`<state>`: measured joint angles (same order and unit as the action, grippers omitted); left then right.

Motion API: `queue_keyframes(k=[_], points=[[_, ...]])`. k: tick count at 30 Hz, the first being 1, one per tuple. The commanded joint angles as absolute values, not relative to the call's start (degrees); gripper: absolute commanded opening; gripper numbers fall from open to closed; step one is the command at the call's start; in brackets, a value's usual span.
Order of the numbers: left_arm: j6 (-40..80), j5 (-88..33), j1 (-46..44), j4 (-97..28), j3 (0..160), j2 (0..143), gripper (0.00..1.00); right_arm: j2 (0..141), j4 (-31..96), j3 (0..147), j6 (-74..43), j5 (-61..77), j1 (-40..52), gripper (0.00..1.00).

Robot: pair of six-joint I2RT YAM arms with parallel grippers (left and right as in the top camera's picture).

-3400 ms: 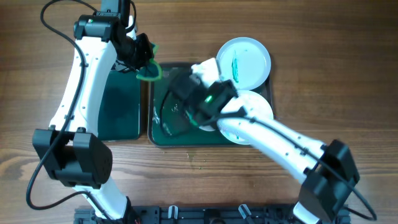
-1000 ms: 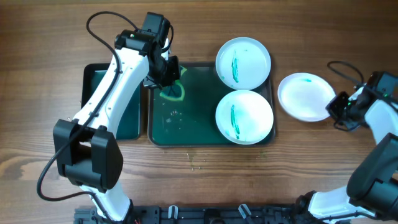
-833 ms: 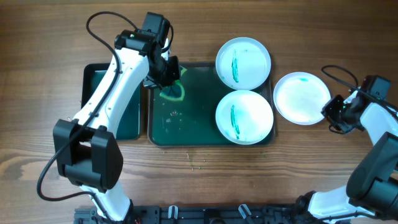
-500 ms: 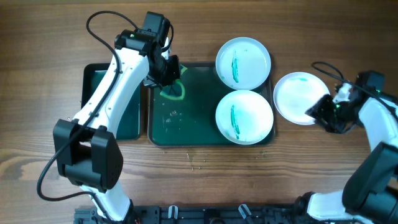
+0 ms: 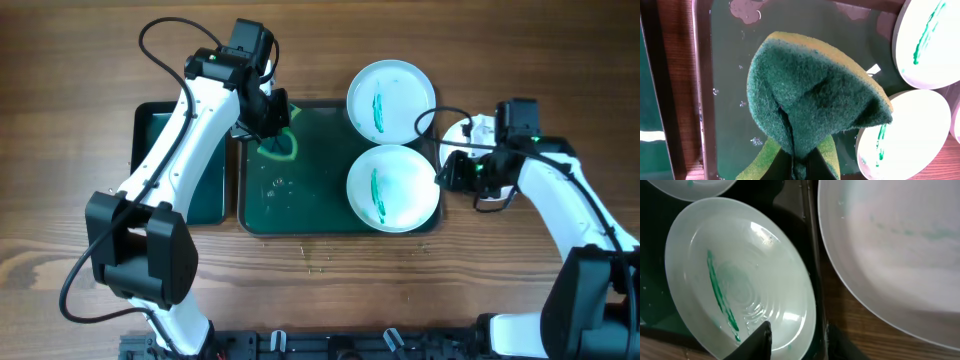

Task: Clean dirty plates on tray and stack at the side
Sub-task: 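Open the right gripper and move it back toward the green tray, then grip the lower-right plate rim with the right gripper, drag it left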

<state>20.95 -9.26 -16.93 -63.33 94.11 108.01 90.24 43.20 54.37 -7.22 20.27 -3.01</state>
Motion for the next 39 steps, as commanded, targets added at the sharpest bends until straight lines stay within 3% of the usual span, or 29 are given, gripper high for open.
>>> queue_keyframes(k=[1,14,25,39], points=[[21.50,-9.10,-17.06,-62.98,93.95,107.81,0.04,90.70,40.86,52.64,-6.13,18.90,-1.58,0.33],[21.50,-9.10,-17.06,-63.02,93.95,107.81,0.04,97.12,36.84,51.18,-6.17,16.58,0.16,0.29],[21.50,-9.10,-17.06,-62.98,93.95,107.81,0.04,97.14,36.23,51.09,-6.31,21.08,1.98,0.08],[21.47,-9.06,-17.04,-62.94,93.95,107.81,0.04,97.19,32.58,52.05,-22.74,19.70,14.57,0.04]])
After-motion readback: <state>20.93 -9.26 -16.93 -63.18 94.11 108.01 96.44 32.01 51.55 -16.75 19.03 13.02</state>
